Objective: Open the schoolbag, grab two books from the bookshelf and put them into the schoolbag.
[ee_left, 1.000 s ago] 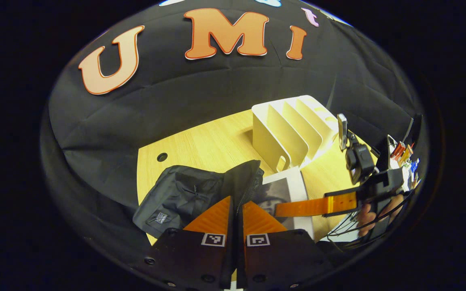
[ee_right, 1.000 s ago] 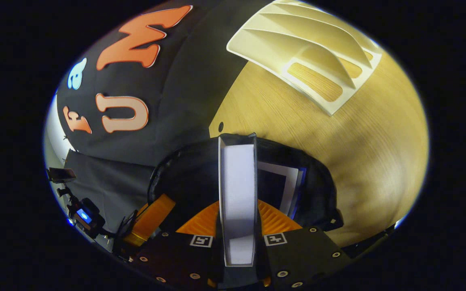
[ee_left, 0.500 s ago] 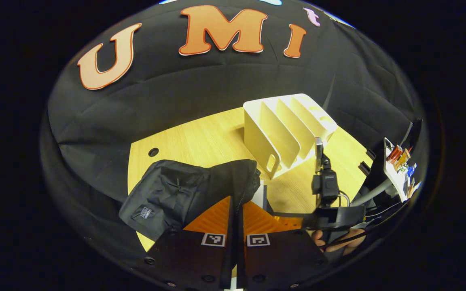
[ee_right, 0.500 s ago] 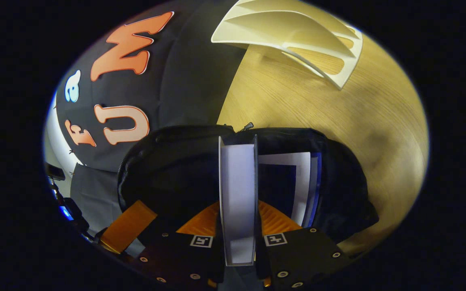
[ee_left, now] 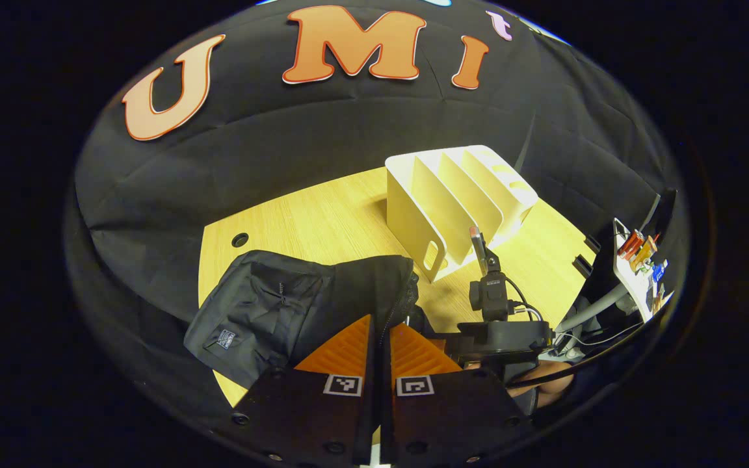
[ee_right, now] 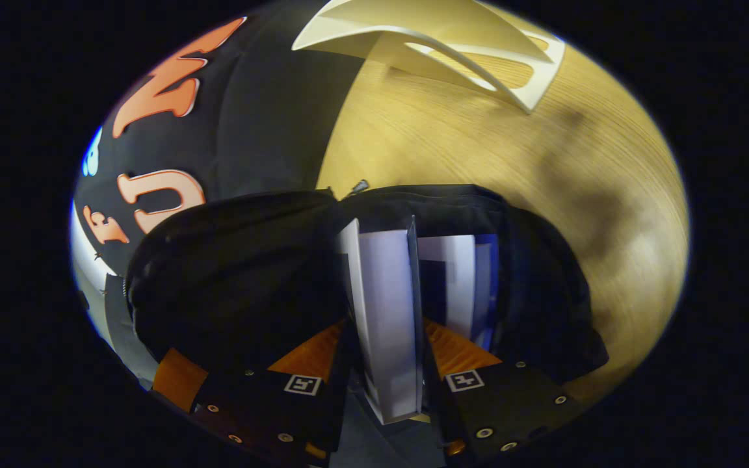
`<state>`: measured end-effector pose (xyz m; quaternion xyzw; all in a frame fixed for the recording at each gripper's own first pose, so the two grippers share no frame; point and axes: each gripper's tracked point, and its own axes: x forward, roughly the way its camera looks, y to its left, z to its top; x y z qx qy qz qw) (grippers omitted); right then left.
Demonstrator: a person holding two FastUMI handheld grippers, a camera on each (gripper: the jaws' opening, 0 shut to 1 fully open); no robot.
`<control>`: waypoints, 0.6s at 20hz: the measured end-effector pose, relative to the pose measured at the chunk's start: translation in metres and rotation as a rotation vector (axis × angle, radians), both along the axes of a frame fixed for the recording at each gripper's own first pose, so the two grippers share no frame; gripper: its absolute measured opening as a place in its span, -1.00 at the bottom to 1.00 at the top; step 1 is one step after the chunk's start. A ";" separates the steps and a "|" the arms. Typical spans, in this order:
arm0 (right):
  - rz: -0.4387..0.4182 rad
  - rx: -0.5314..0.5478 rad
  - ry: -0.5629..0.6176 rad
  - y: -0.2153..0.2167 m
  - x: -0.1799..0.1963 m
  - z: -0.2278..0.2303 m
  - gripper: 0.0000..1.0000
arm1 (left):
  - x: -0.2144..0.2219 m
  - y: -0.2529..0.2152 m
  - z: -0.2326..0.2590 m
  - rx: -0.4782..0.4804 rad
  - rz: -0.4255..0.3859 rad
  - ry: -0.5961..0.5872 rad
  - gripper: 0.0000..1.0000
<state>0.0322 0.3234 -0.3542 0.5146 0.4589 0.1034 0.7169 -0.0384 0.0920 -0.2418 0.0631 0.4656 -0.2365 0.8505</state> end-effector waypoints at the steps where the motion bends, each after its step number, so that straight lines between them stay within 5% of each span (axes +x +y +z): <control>1: 0.008 -0.015 -0.002 0.000 0.000 0.001 0.22 | 0.004 0.002 0.000 0.005 0.000 -0.013 -0.89; 7: 0.098 -0.161 -0.017 -0.027 -0.023 0.012 0.75 | -0.001 0.006 -0.002 -0.021 -0.024 -0.031 -0.89; 12: 0.089 -0.247 0.013 -0.073 -0.047 0.014 0.87 | -0.005 0.004 -0.007 -0.031 -0.071 -0.056 -0.88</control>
